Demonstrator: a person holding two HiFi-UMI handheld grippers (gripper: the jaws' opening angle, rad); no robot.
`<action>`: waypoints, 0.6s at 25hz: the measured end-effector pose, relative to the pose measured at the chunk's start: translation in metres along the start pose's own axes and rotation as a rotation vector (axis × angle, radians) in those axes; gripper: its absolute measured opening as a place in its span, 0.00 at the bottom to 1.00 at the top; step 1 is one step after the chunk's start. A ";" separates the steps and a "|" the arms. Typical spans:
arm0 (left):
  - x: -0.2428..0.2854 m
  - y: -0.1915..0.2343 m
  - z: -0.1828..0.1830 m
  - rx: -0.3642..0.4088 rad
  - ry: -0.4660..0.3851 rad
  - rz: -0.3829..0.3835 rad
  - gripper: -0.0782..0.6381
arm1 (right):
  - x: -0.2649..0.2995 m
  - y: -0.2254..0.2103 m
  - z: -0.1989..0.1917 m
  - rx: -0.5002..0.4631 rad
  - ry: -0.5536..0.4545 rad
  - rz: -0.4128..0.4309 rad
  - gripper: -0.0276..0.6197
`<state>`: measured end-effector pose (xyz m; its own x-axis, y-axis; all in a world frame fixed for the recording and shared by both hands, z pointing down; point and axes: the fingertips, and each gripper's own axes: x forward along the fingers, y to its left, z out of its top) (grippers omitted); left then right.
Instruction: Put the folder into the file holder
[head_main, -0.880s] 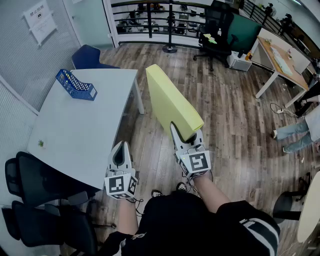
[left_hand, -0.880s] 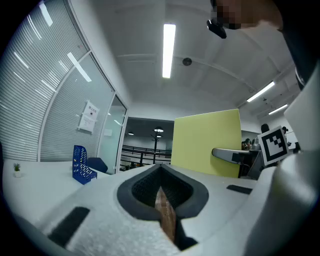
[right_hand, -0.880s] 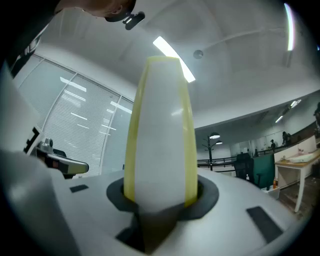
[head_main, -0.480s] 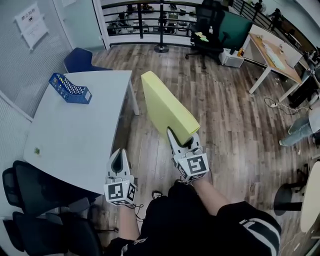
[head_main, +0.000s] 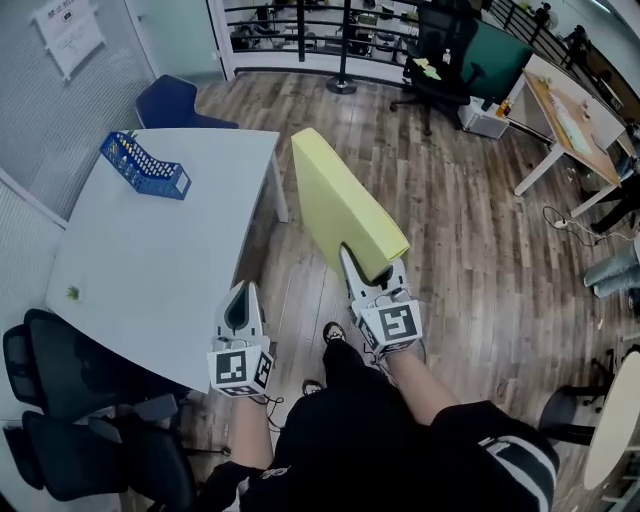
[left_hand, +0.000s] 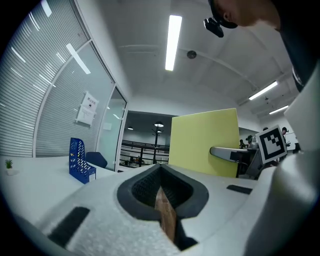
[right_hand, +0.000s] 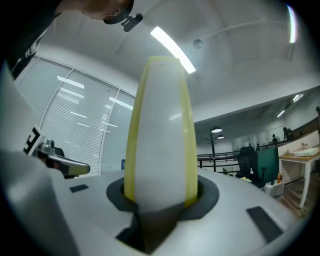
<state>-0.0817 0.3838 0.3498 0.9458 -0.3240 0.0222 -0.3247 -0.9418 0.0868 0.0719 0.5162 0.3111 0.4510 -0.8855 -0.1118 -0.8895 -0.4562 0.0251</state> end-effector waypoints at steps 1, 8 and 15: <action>0.012 0.004 0.004 0.004 -0.005 0.005 0.10 | 0.012 -0.005 0.000 0.000 -0.007 0.008 0.27; 0.094 0.023 0.020 0.024 -0.024 0.065 0.10 | 0.088 -0.051 -0.004 0.014 -0.026 0.071 0.27; 0.136 0.038 0.018 0.019 -0.015 0.150 0.10 | 0.145 -0.073 -0.015 0.046 -0.026 0.170 0.27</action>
<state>0.0348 0.3025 0.3379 0.8866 -0.4622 0.0181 -0.4624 -0.8843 0.0649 0.2030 0.4195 0.3082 0.2924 -0.9467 -0.1354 -0.9554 -0.2952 0.0001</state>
